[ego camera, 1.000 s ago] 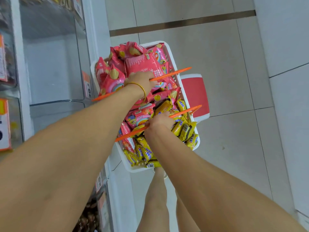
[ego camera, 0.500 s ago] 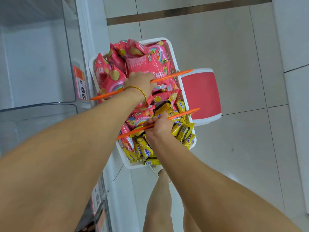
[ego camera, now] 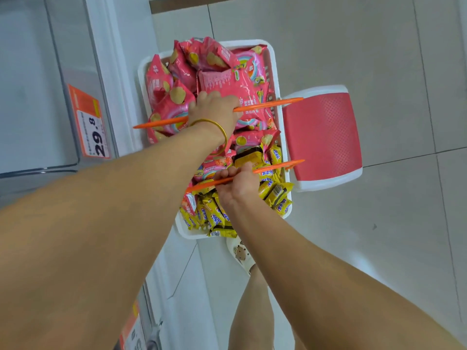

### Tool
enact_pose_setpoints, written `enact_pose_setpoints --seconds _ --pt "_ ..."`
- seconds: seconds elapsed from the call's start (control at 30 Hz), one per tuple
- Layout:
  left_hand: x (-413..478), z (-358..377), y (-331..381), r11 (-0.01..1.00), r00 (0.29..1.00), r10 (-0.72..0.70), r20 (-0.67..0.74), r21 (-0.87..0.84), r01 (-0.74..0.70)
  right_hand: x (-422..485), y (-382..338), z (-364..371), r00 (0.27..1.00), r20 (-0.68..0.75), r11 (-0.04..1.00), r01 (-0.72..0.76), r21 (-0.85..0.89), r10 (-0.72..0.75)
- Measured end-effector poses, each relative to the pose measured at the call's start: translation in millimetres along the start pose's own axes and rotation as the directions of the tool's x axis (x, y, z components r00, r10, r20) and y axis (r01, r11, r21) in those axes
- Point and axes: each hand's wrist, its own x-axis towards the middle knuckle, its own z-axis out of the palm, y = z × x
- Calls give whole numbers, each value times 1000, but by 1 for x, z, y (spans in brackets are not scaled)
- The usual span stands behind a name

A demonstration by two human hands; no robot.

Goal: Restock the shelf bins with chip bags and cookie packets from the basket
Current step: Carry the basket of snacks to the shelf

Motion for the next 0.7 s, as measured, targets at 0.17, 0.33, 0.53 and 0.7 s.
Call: enact_pose_setpoints --seconds 0.17,0.33,0.53,0.7 --pt "12 5 -15 999 999 -36 13 -20 36 8 7 12 999 38 1000 21 -6 -21" --pt "24 9 -24 998 998 -68 11 -15 68 11 13 11 999 51 1000 14 9 -14" --pt "39 27 -23 994 994 -109 8 -29 109 12 9 1 999 29 999 -31 -40 32" --pt "51 24 -25 991 990 -131 -46 -38 129 11 7 -4 995 -39 982 -100 -157 95"
